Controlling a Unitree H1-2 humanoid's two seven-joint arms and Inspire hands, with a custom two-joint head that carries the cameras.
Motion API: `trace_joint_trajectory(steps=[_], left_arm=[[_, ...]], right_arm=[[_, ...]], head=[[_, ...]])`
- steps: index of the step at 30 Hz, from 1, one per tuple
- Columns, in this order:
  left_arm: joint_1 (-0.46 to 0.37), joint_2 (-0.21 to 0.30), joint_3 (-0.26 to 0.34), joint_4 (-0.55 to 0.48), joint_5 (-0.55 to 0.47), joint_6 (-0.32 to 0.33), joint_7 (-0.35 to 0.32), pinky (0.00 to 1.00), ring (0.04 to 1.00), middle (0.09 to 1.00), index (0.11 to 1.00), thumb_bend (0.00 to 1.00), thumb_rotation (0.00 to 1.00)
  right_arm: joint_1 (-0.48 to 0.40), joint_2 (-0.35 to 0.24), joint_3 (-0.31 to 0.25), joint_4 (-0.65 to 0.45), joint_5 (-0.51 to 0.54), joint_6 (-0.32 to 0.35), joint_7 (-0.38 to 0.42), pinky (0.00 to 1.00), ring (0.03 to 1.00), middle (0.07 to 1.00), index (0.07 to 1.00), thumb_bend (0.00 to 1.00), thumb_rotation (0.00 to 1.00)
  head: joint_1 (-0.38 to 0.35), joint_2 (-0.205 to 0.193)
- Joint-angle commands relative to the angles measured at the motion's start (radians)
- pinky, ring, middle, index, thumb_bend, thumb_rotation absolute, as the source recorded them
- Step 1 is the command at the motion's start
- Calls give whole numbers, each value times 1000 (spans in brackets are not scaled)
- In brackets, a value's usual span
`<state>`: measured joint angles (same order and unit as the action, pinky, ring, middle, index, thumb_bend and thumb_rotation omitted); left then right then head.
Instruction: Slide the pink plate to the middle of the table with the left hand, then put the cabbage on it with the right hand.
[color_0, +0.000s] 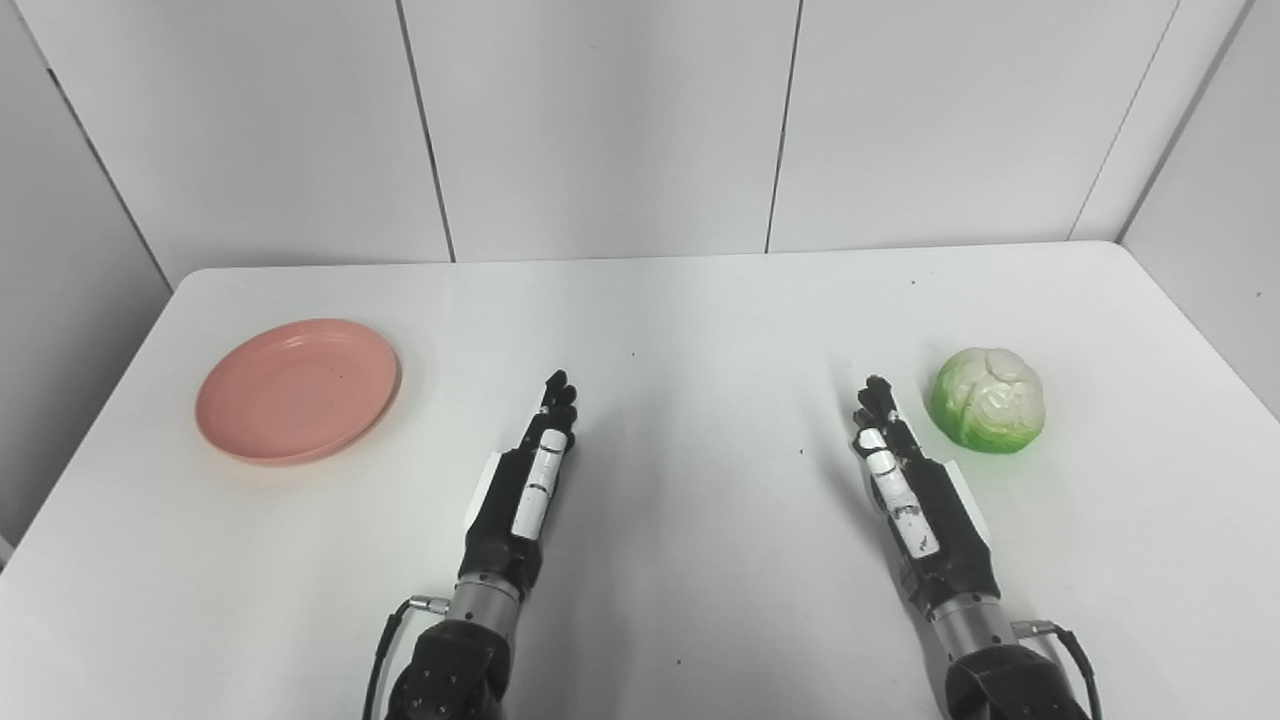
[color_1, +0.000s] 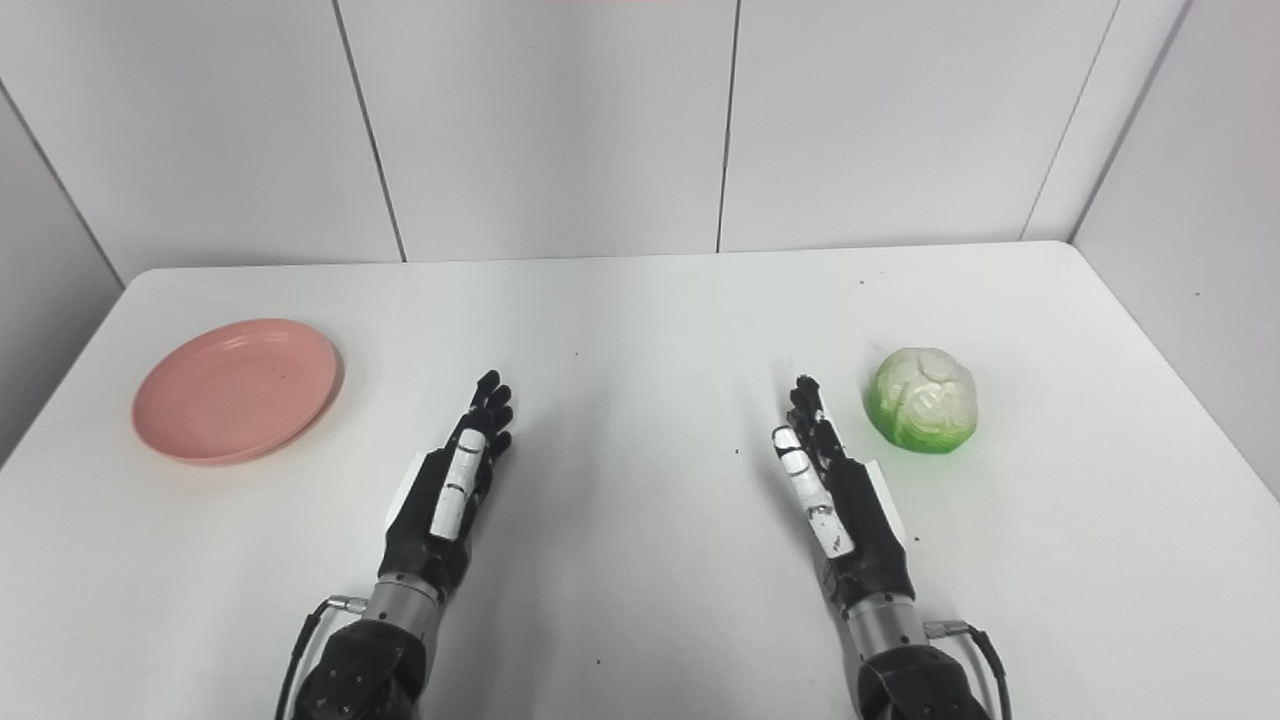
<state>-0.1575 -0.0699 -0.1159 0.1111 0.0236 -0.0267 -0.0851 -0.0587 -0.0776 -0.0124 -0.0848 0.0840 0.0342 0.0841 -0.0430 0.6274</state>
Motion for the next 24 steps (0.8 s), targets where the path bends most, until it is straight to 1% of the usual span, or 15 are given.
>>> trace_joint_trajectory(steps=[1, 6, 10, 13, 14, 15, 16, 17, 18, 19, 20, 21, 22, 24], left_arm=[[-11, -2, -5, 12, -7, -47, -6, 1000, 1000, 1000, 1000, 686, 1000], [-8, 1, -9, -2, 10, -27, 0, 1000, 1000, 1000, 1000, 678, 1000], [-10, -6, 1, 15, -12, -49, -3, 1000, 1000, 1000, 1000, 677, 1000], [-9, -8, 3, 14, -15, -47, -4, 1000, 1000, 1000, 1000, 671, 1000], [-9, -8, 3, 15, -16, -47, -6, 1000, 1000, 1000, 1000, 665, 1000], [-8, -8, 3, 14, -17, -45, -7, 1000, 1000, 1000, 1000, 664, 1000], [-6, -12, 6, 9, -21, -40, -5, 1000, 1000, 1000, 1000, 660, 1000], [-3, -18, 9, -3, -23, -31, 0, 1000, 1000, 1000, 1000, 657, 1000], [-3, -29, 16, -9, -28, -26, 12, 1000, 1000, 1000, 1000, 650, 1000], [-3, -37, 21, -13, -31, -24, 20, 1000, 999, 1000, 1000, 649, 989], [-22, -34, 36, -27, -60, -20, 10, 1000, 998, 1000, 1000, 648, 981], [-36, -31, 47, -37, -81, -17, 1, 1000, 999, 1000, 1000, 647, 979], [-66, -21, 66, -45, -105, -17, -3, 1000, 1000, 1000, 1000, 662, 992], [-117, -11, 107, -45, -136, -26, 10, 1000, 1000, 1000, 1000, 670, 998]], right_arm=[[-34, -4, -4, -18, 8, -43, 7, 1000, 1000, 1000, 1000, 690, 854], [-36, -7, -4, -12, 2, -42, 9, 1000, 1000, 1000, 1000, 706, 858], [-38, -3, -4, -8, -3, -51, 5, 1000, 1000, 1000, 1000, 708, 857], [-37, -1, -4, -8, -4, -48, 5, 1000, 1000, 1000, 1000, 700, 857], [-36, -1, -4, -7, -2, -46, 7, 1000, 1000, 1000, 1000, 711, 854], [-35, -1, -4, -7, -2, -45, 6, 1000, 1000, 1000, 1000, 713, 854], [-33, -2, -4, -5, -2, -46, 8, 1000, 1000, 1000, 1000, 719, 853], [-31, 0, -4, -10, -2, -44, 6, 1000, 1000, 1000, 1000, 716, 852], [-26, 2, -5, -15, -2, -41, 4, 1000, 1000, 1000, 1000, 709, 846], [-23, 3, -5, -18, -1, -38, 3, 1000, 1000, 1000, 1000, 699, 845], [-17, -1, -6, -25, 5, -36, 9, 1000, 1000, 1000, 1000, 688, 844], [-12, -5, -7, -29, 9, -35, 13, 1000, 1000, 1000, 1000, 676, 845], [-9, -8, -9, -24, 25, -38, 22, 1000, 1000, 1000, 1000, 678, 849], [-10, -3, -20, -3, 62, -41, 35, 1000, 1000, 1000, 1000, 695, 841]], head=[[0, -1], [-3, -3], [-6, -2], [-6, -3], [19, -18], [19, -18], [46, -32], [59, -38], [103, -58], [103, -58], [152, -80], [152, -80], [192, -100], [224, -116]])
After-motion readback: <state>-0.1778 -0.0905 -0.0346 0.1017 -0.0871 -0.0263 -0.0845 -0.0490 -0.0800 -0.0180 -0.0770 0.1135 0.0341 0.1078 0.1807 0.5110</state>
